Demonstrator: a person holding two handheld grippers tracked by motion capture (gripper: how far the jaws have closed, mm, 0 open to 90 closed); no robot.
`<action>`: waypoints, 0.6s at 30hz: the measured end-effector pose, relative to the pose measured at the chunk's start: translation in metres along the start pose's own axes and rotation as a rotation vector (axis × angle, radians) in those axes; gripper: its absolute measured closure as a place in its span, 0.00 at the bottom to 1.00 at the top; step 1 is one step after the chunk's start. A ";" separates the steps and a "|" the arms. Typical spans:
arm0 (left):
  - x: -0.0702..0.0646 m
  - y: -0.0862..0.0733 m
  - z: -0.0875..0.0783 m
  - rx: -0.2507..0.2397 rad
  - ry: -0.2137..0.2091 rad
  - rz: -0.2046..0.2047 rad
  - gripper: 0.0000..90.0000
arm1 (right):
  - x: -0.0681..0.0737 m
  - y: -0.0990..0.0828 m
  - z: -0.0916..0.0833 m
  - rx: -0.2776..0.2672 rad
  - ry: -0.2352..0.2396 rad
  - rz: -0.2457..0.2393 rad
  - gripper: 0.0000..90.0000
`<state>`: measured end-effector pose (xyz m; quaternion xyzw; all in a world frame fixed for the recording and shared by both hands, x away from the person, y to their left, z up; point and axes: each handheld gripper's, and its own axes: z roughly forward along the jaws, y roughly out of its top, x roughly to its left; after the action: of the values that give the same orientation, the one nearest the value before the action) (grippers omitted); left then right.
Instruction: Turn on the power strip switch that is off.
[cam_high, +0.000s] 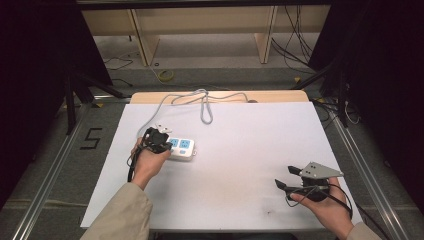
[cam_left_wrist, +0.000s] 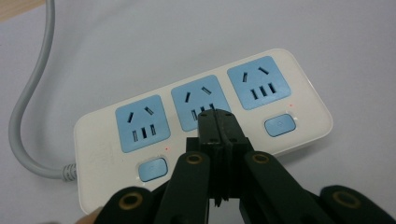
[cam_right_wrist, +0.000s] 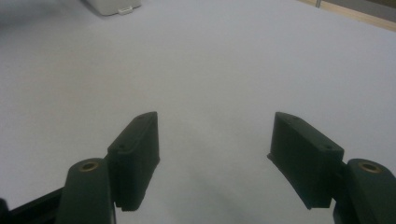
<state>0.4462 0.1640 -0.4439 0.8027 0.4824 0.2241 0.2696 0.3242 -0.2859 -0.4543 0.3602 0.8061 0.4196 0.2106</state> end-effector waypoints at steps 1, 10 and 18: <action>0.000 0.000 0.001 0.001 0.001 0.001 1.00 | 0.000 0.000 0.000 0.000 -0.001 -0.001 0.37; 0.002 0.000 0.007 0.019 -0.003 -0.001 1.00 | 0.001 0.000 0.001 0.004 0.001 -0.005 0.37; 0.000 0.001 0.010 0.034 -0.004 0.006 1.00 | 0.001 0.000 0.001 0.006 0.003 -0.008 0.37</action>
<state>0.4527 0.1618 -0.4508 0.8091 0.4832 0.2149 0.2564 0.3242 -0.2852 -0.4549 0.3570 0.8091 0.4168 0.2101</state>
